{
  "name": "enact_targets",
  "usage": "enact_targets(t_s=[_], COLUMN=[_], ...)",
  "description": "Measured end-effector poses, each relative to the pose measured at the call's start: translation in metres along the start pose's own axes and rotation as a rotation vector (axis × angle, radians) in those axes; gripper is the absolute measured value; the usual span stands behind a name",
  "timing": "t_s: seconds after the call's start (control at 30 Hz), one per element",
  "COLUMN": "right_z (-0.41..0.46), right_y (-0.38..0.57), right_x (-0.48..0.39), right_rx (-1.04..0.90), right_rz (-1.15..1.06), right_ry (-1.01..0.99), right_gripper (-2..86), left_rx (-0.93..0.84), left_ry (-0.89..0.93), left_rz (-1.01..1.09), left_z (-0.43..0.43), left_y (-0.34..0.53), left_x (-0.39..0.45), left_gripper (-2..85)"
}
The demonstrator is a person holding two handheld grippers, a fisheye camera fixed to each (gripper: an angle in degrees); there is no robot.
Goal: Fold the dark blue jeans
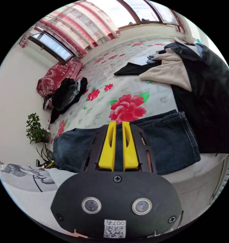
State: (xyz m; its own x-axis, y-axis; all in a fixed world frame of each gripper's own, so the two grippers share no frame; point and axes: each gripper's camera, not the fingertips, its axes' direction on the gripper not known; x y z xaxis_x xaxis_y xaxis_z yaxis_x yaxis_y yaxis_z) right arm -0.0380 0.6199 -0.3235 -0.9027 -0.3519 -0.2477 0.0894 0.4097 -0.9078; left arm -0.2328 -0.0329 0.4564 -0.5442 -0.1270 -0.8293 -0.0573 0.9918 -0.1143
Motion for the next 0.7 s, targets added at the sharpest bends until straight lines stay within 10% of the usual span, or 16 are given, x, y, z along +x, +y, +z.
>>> enact_targets(t_s=[0.4, 0.7], right_z=[0.429, 0.601], right_y=[0.108, 0.246], right_x=[-0.441, -0.472], right_rx=[-0.464, -0.953], right_rz=[-0.781, -0.923], right_ry=[-0.318, -0.398], right_gripper=[7.5, 7.3], left_rx=[0.068, 0.057], left_ry=[0.116, 0.170], left_rz=[-0.018, -0.039], left_z=[0.001, 0.007], left_y=[0.018, 0.021], left_x=[-0.031, -0.060], left_gripper=[3.1, 3.2])
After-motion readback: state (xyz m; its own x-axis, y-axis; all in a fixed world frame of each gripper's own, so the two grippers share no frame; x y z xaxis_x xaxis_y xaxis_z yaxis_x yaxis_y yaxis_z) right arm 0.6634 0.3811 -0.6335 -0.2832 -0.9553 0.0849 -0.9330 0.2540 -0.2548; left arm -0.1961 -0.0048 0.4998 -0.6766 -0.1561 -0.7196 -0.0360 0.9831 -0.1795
